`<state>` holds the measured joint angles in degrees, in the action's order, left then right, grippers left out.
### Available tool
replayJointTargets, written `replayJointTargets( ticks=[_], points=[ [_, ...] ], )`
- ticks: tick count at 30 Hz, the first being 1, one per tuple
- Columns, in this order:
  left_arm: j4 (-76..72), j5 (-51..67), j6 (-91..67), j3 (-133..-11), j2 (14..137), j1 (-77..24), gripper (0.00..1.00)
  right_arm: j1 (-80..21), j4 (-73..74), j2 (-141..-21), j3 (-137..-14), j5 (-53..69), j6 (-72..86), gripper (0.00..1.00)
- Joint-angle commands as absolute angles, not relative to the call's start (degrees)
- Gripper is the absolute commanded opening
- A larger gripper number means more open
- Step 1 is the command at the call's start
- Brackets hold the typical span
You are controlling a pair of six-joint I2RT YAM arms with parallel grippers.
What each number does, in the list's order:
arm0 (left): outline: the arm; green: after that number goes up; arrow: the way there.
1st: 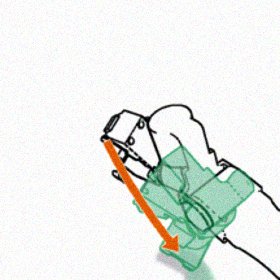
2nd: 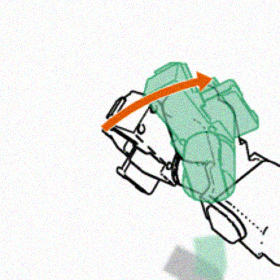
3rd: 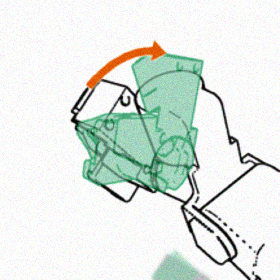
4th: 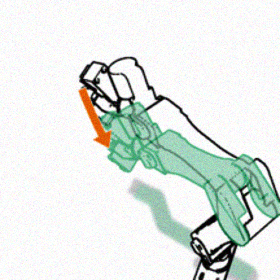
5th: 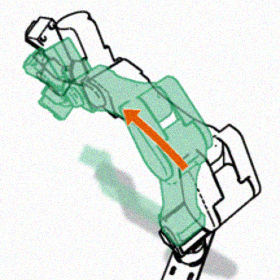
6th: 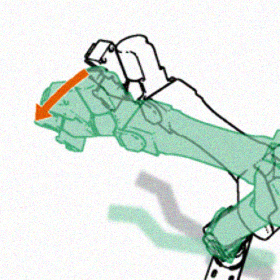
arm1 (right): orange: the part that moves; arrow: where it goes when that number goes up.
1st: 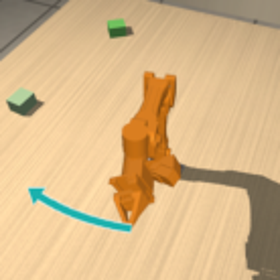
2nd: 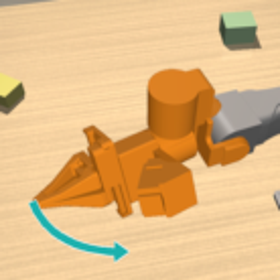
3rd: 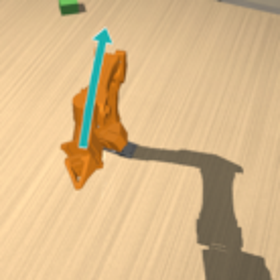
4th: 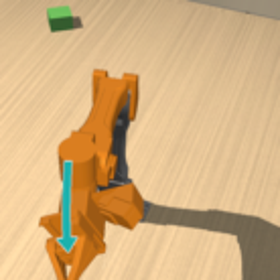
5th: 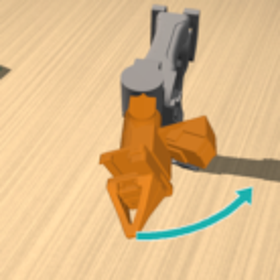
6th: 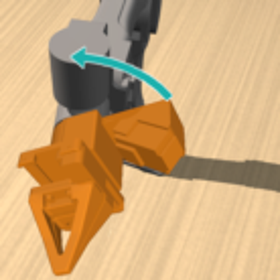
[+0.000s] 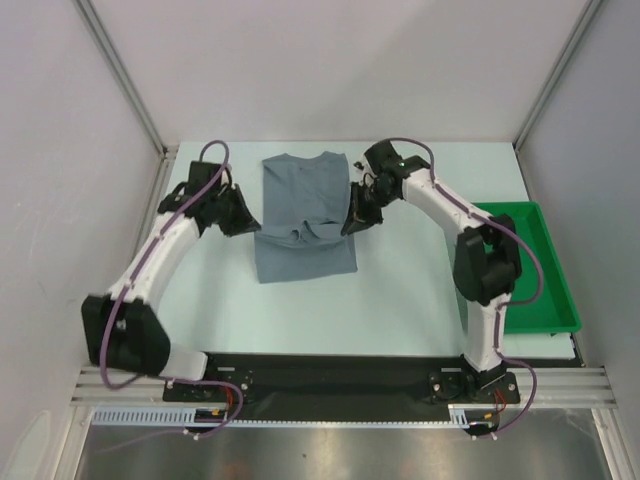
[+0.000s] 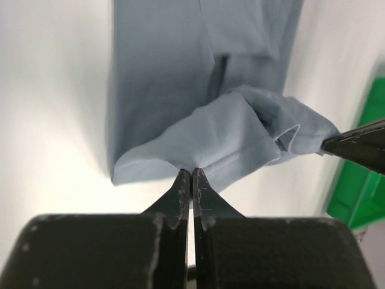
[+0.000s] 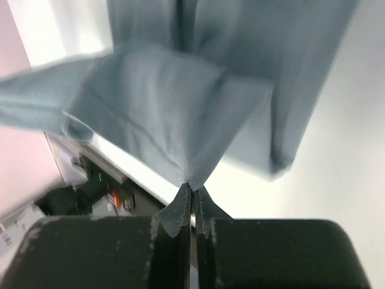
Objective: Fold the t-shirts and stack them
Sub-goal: Fold the tshirt
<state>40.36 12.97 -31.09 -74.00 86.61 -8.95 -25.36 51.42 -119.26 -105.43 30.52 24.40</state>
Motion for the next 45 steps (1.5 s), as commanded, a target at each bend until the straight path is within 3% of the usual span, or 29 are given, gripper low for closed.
replayJointTargets(
  ticks=[1, 10, 17, 22, 33, 41, 45],
  points=[
    [42.4, 14.9, -33.7, -66.2, 73.9, -8.6, 0.00, -29.6, 52.0, -106.2, -96.5, 30.2, 25.7, 0.00],
    [42.6, 21.4, -38.4, -44.0, 55.3, -10.7, 0.00, -36.5, 45.2, -82.8, -68.1, 28.0, 37.2, 0.00],
    [44.6, 19.3, -39.5, -40.3, 51.8, -11.2, 0.00, -35.8, 42.6, -80.9, -62.6, 27.9, 37.8, 0.00],
    [43.9, 17.1, -37.5, -46.4, 57.6, -11.2, 0.00, -32.1, 41.1, -87.4, -68.3, 29.8, 35.0, 0.00],
    [37.2, 14.4, -35.9, -59.2, 78.1, -9.6, 0.00, -26.7, 49.3, -113.2, -96.1, 31.1, 24.1, 0.00],
    [38.4, 12.9, -34.2, -71.7, 93.3, -8.5, 0.00, -23.5, 48.8, -121.1, -101.3, 32.9, 23.0, 0.00],
    [37.7, 11.3, -35.1, -72.9, 94.8, -8.4, 0.00, -22.4, 48.4, -123.7, -102.7, 33.1, 22.1, 0.00]
  ],
)
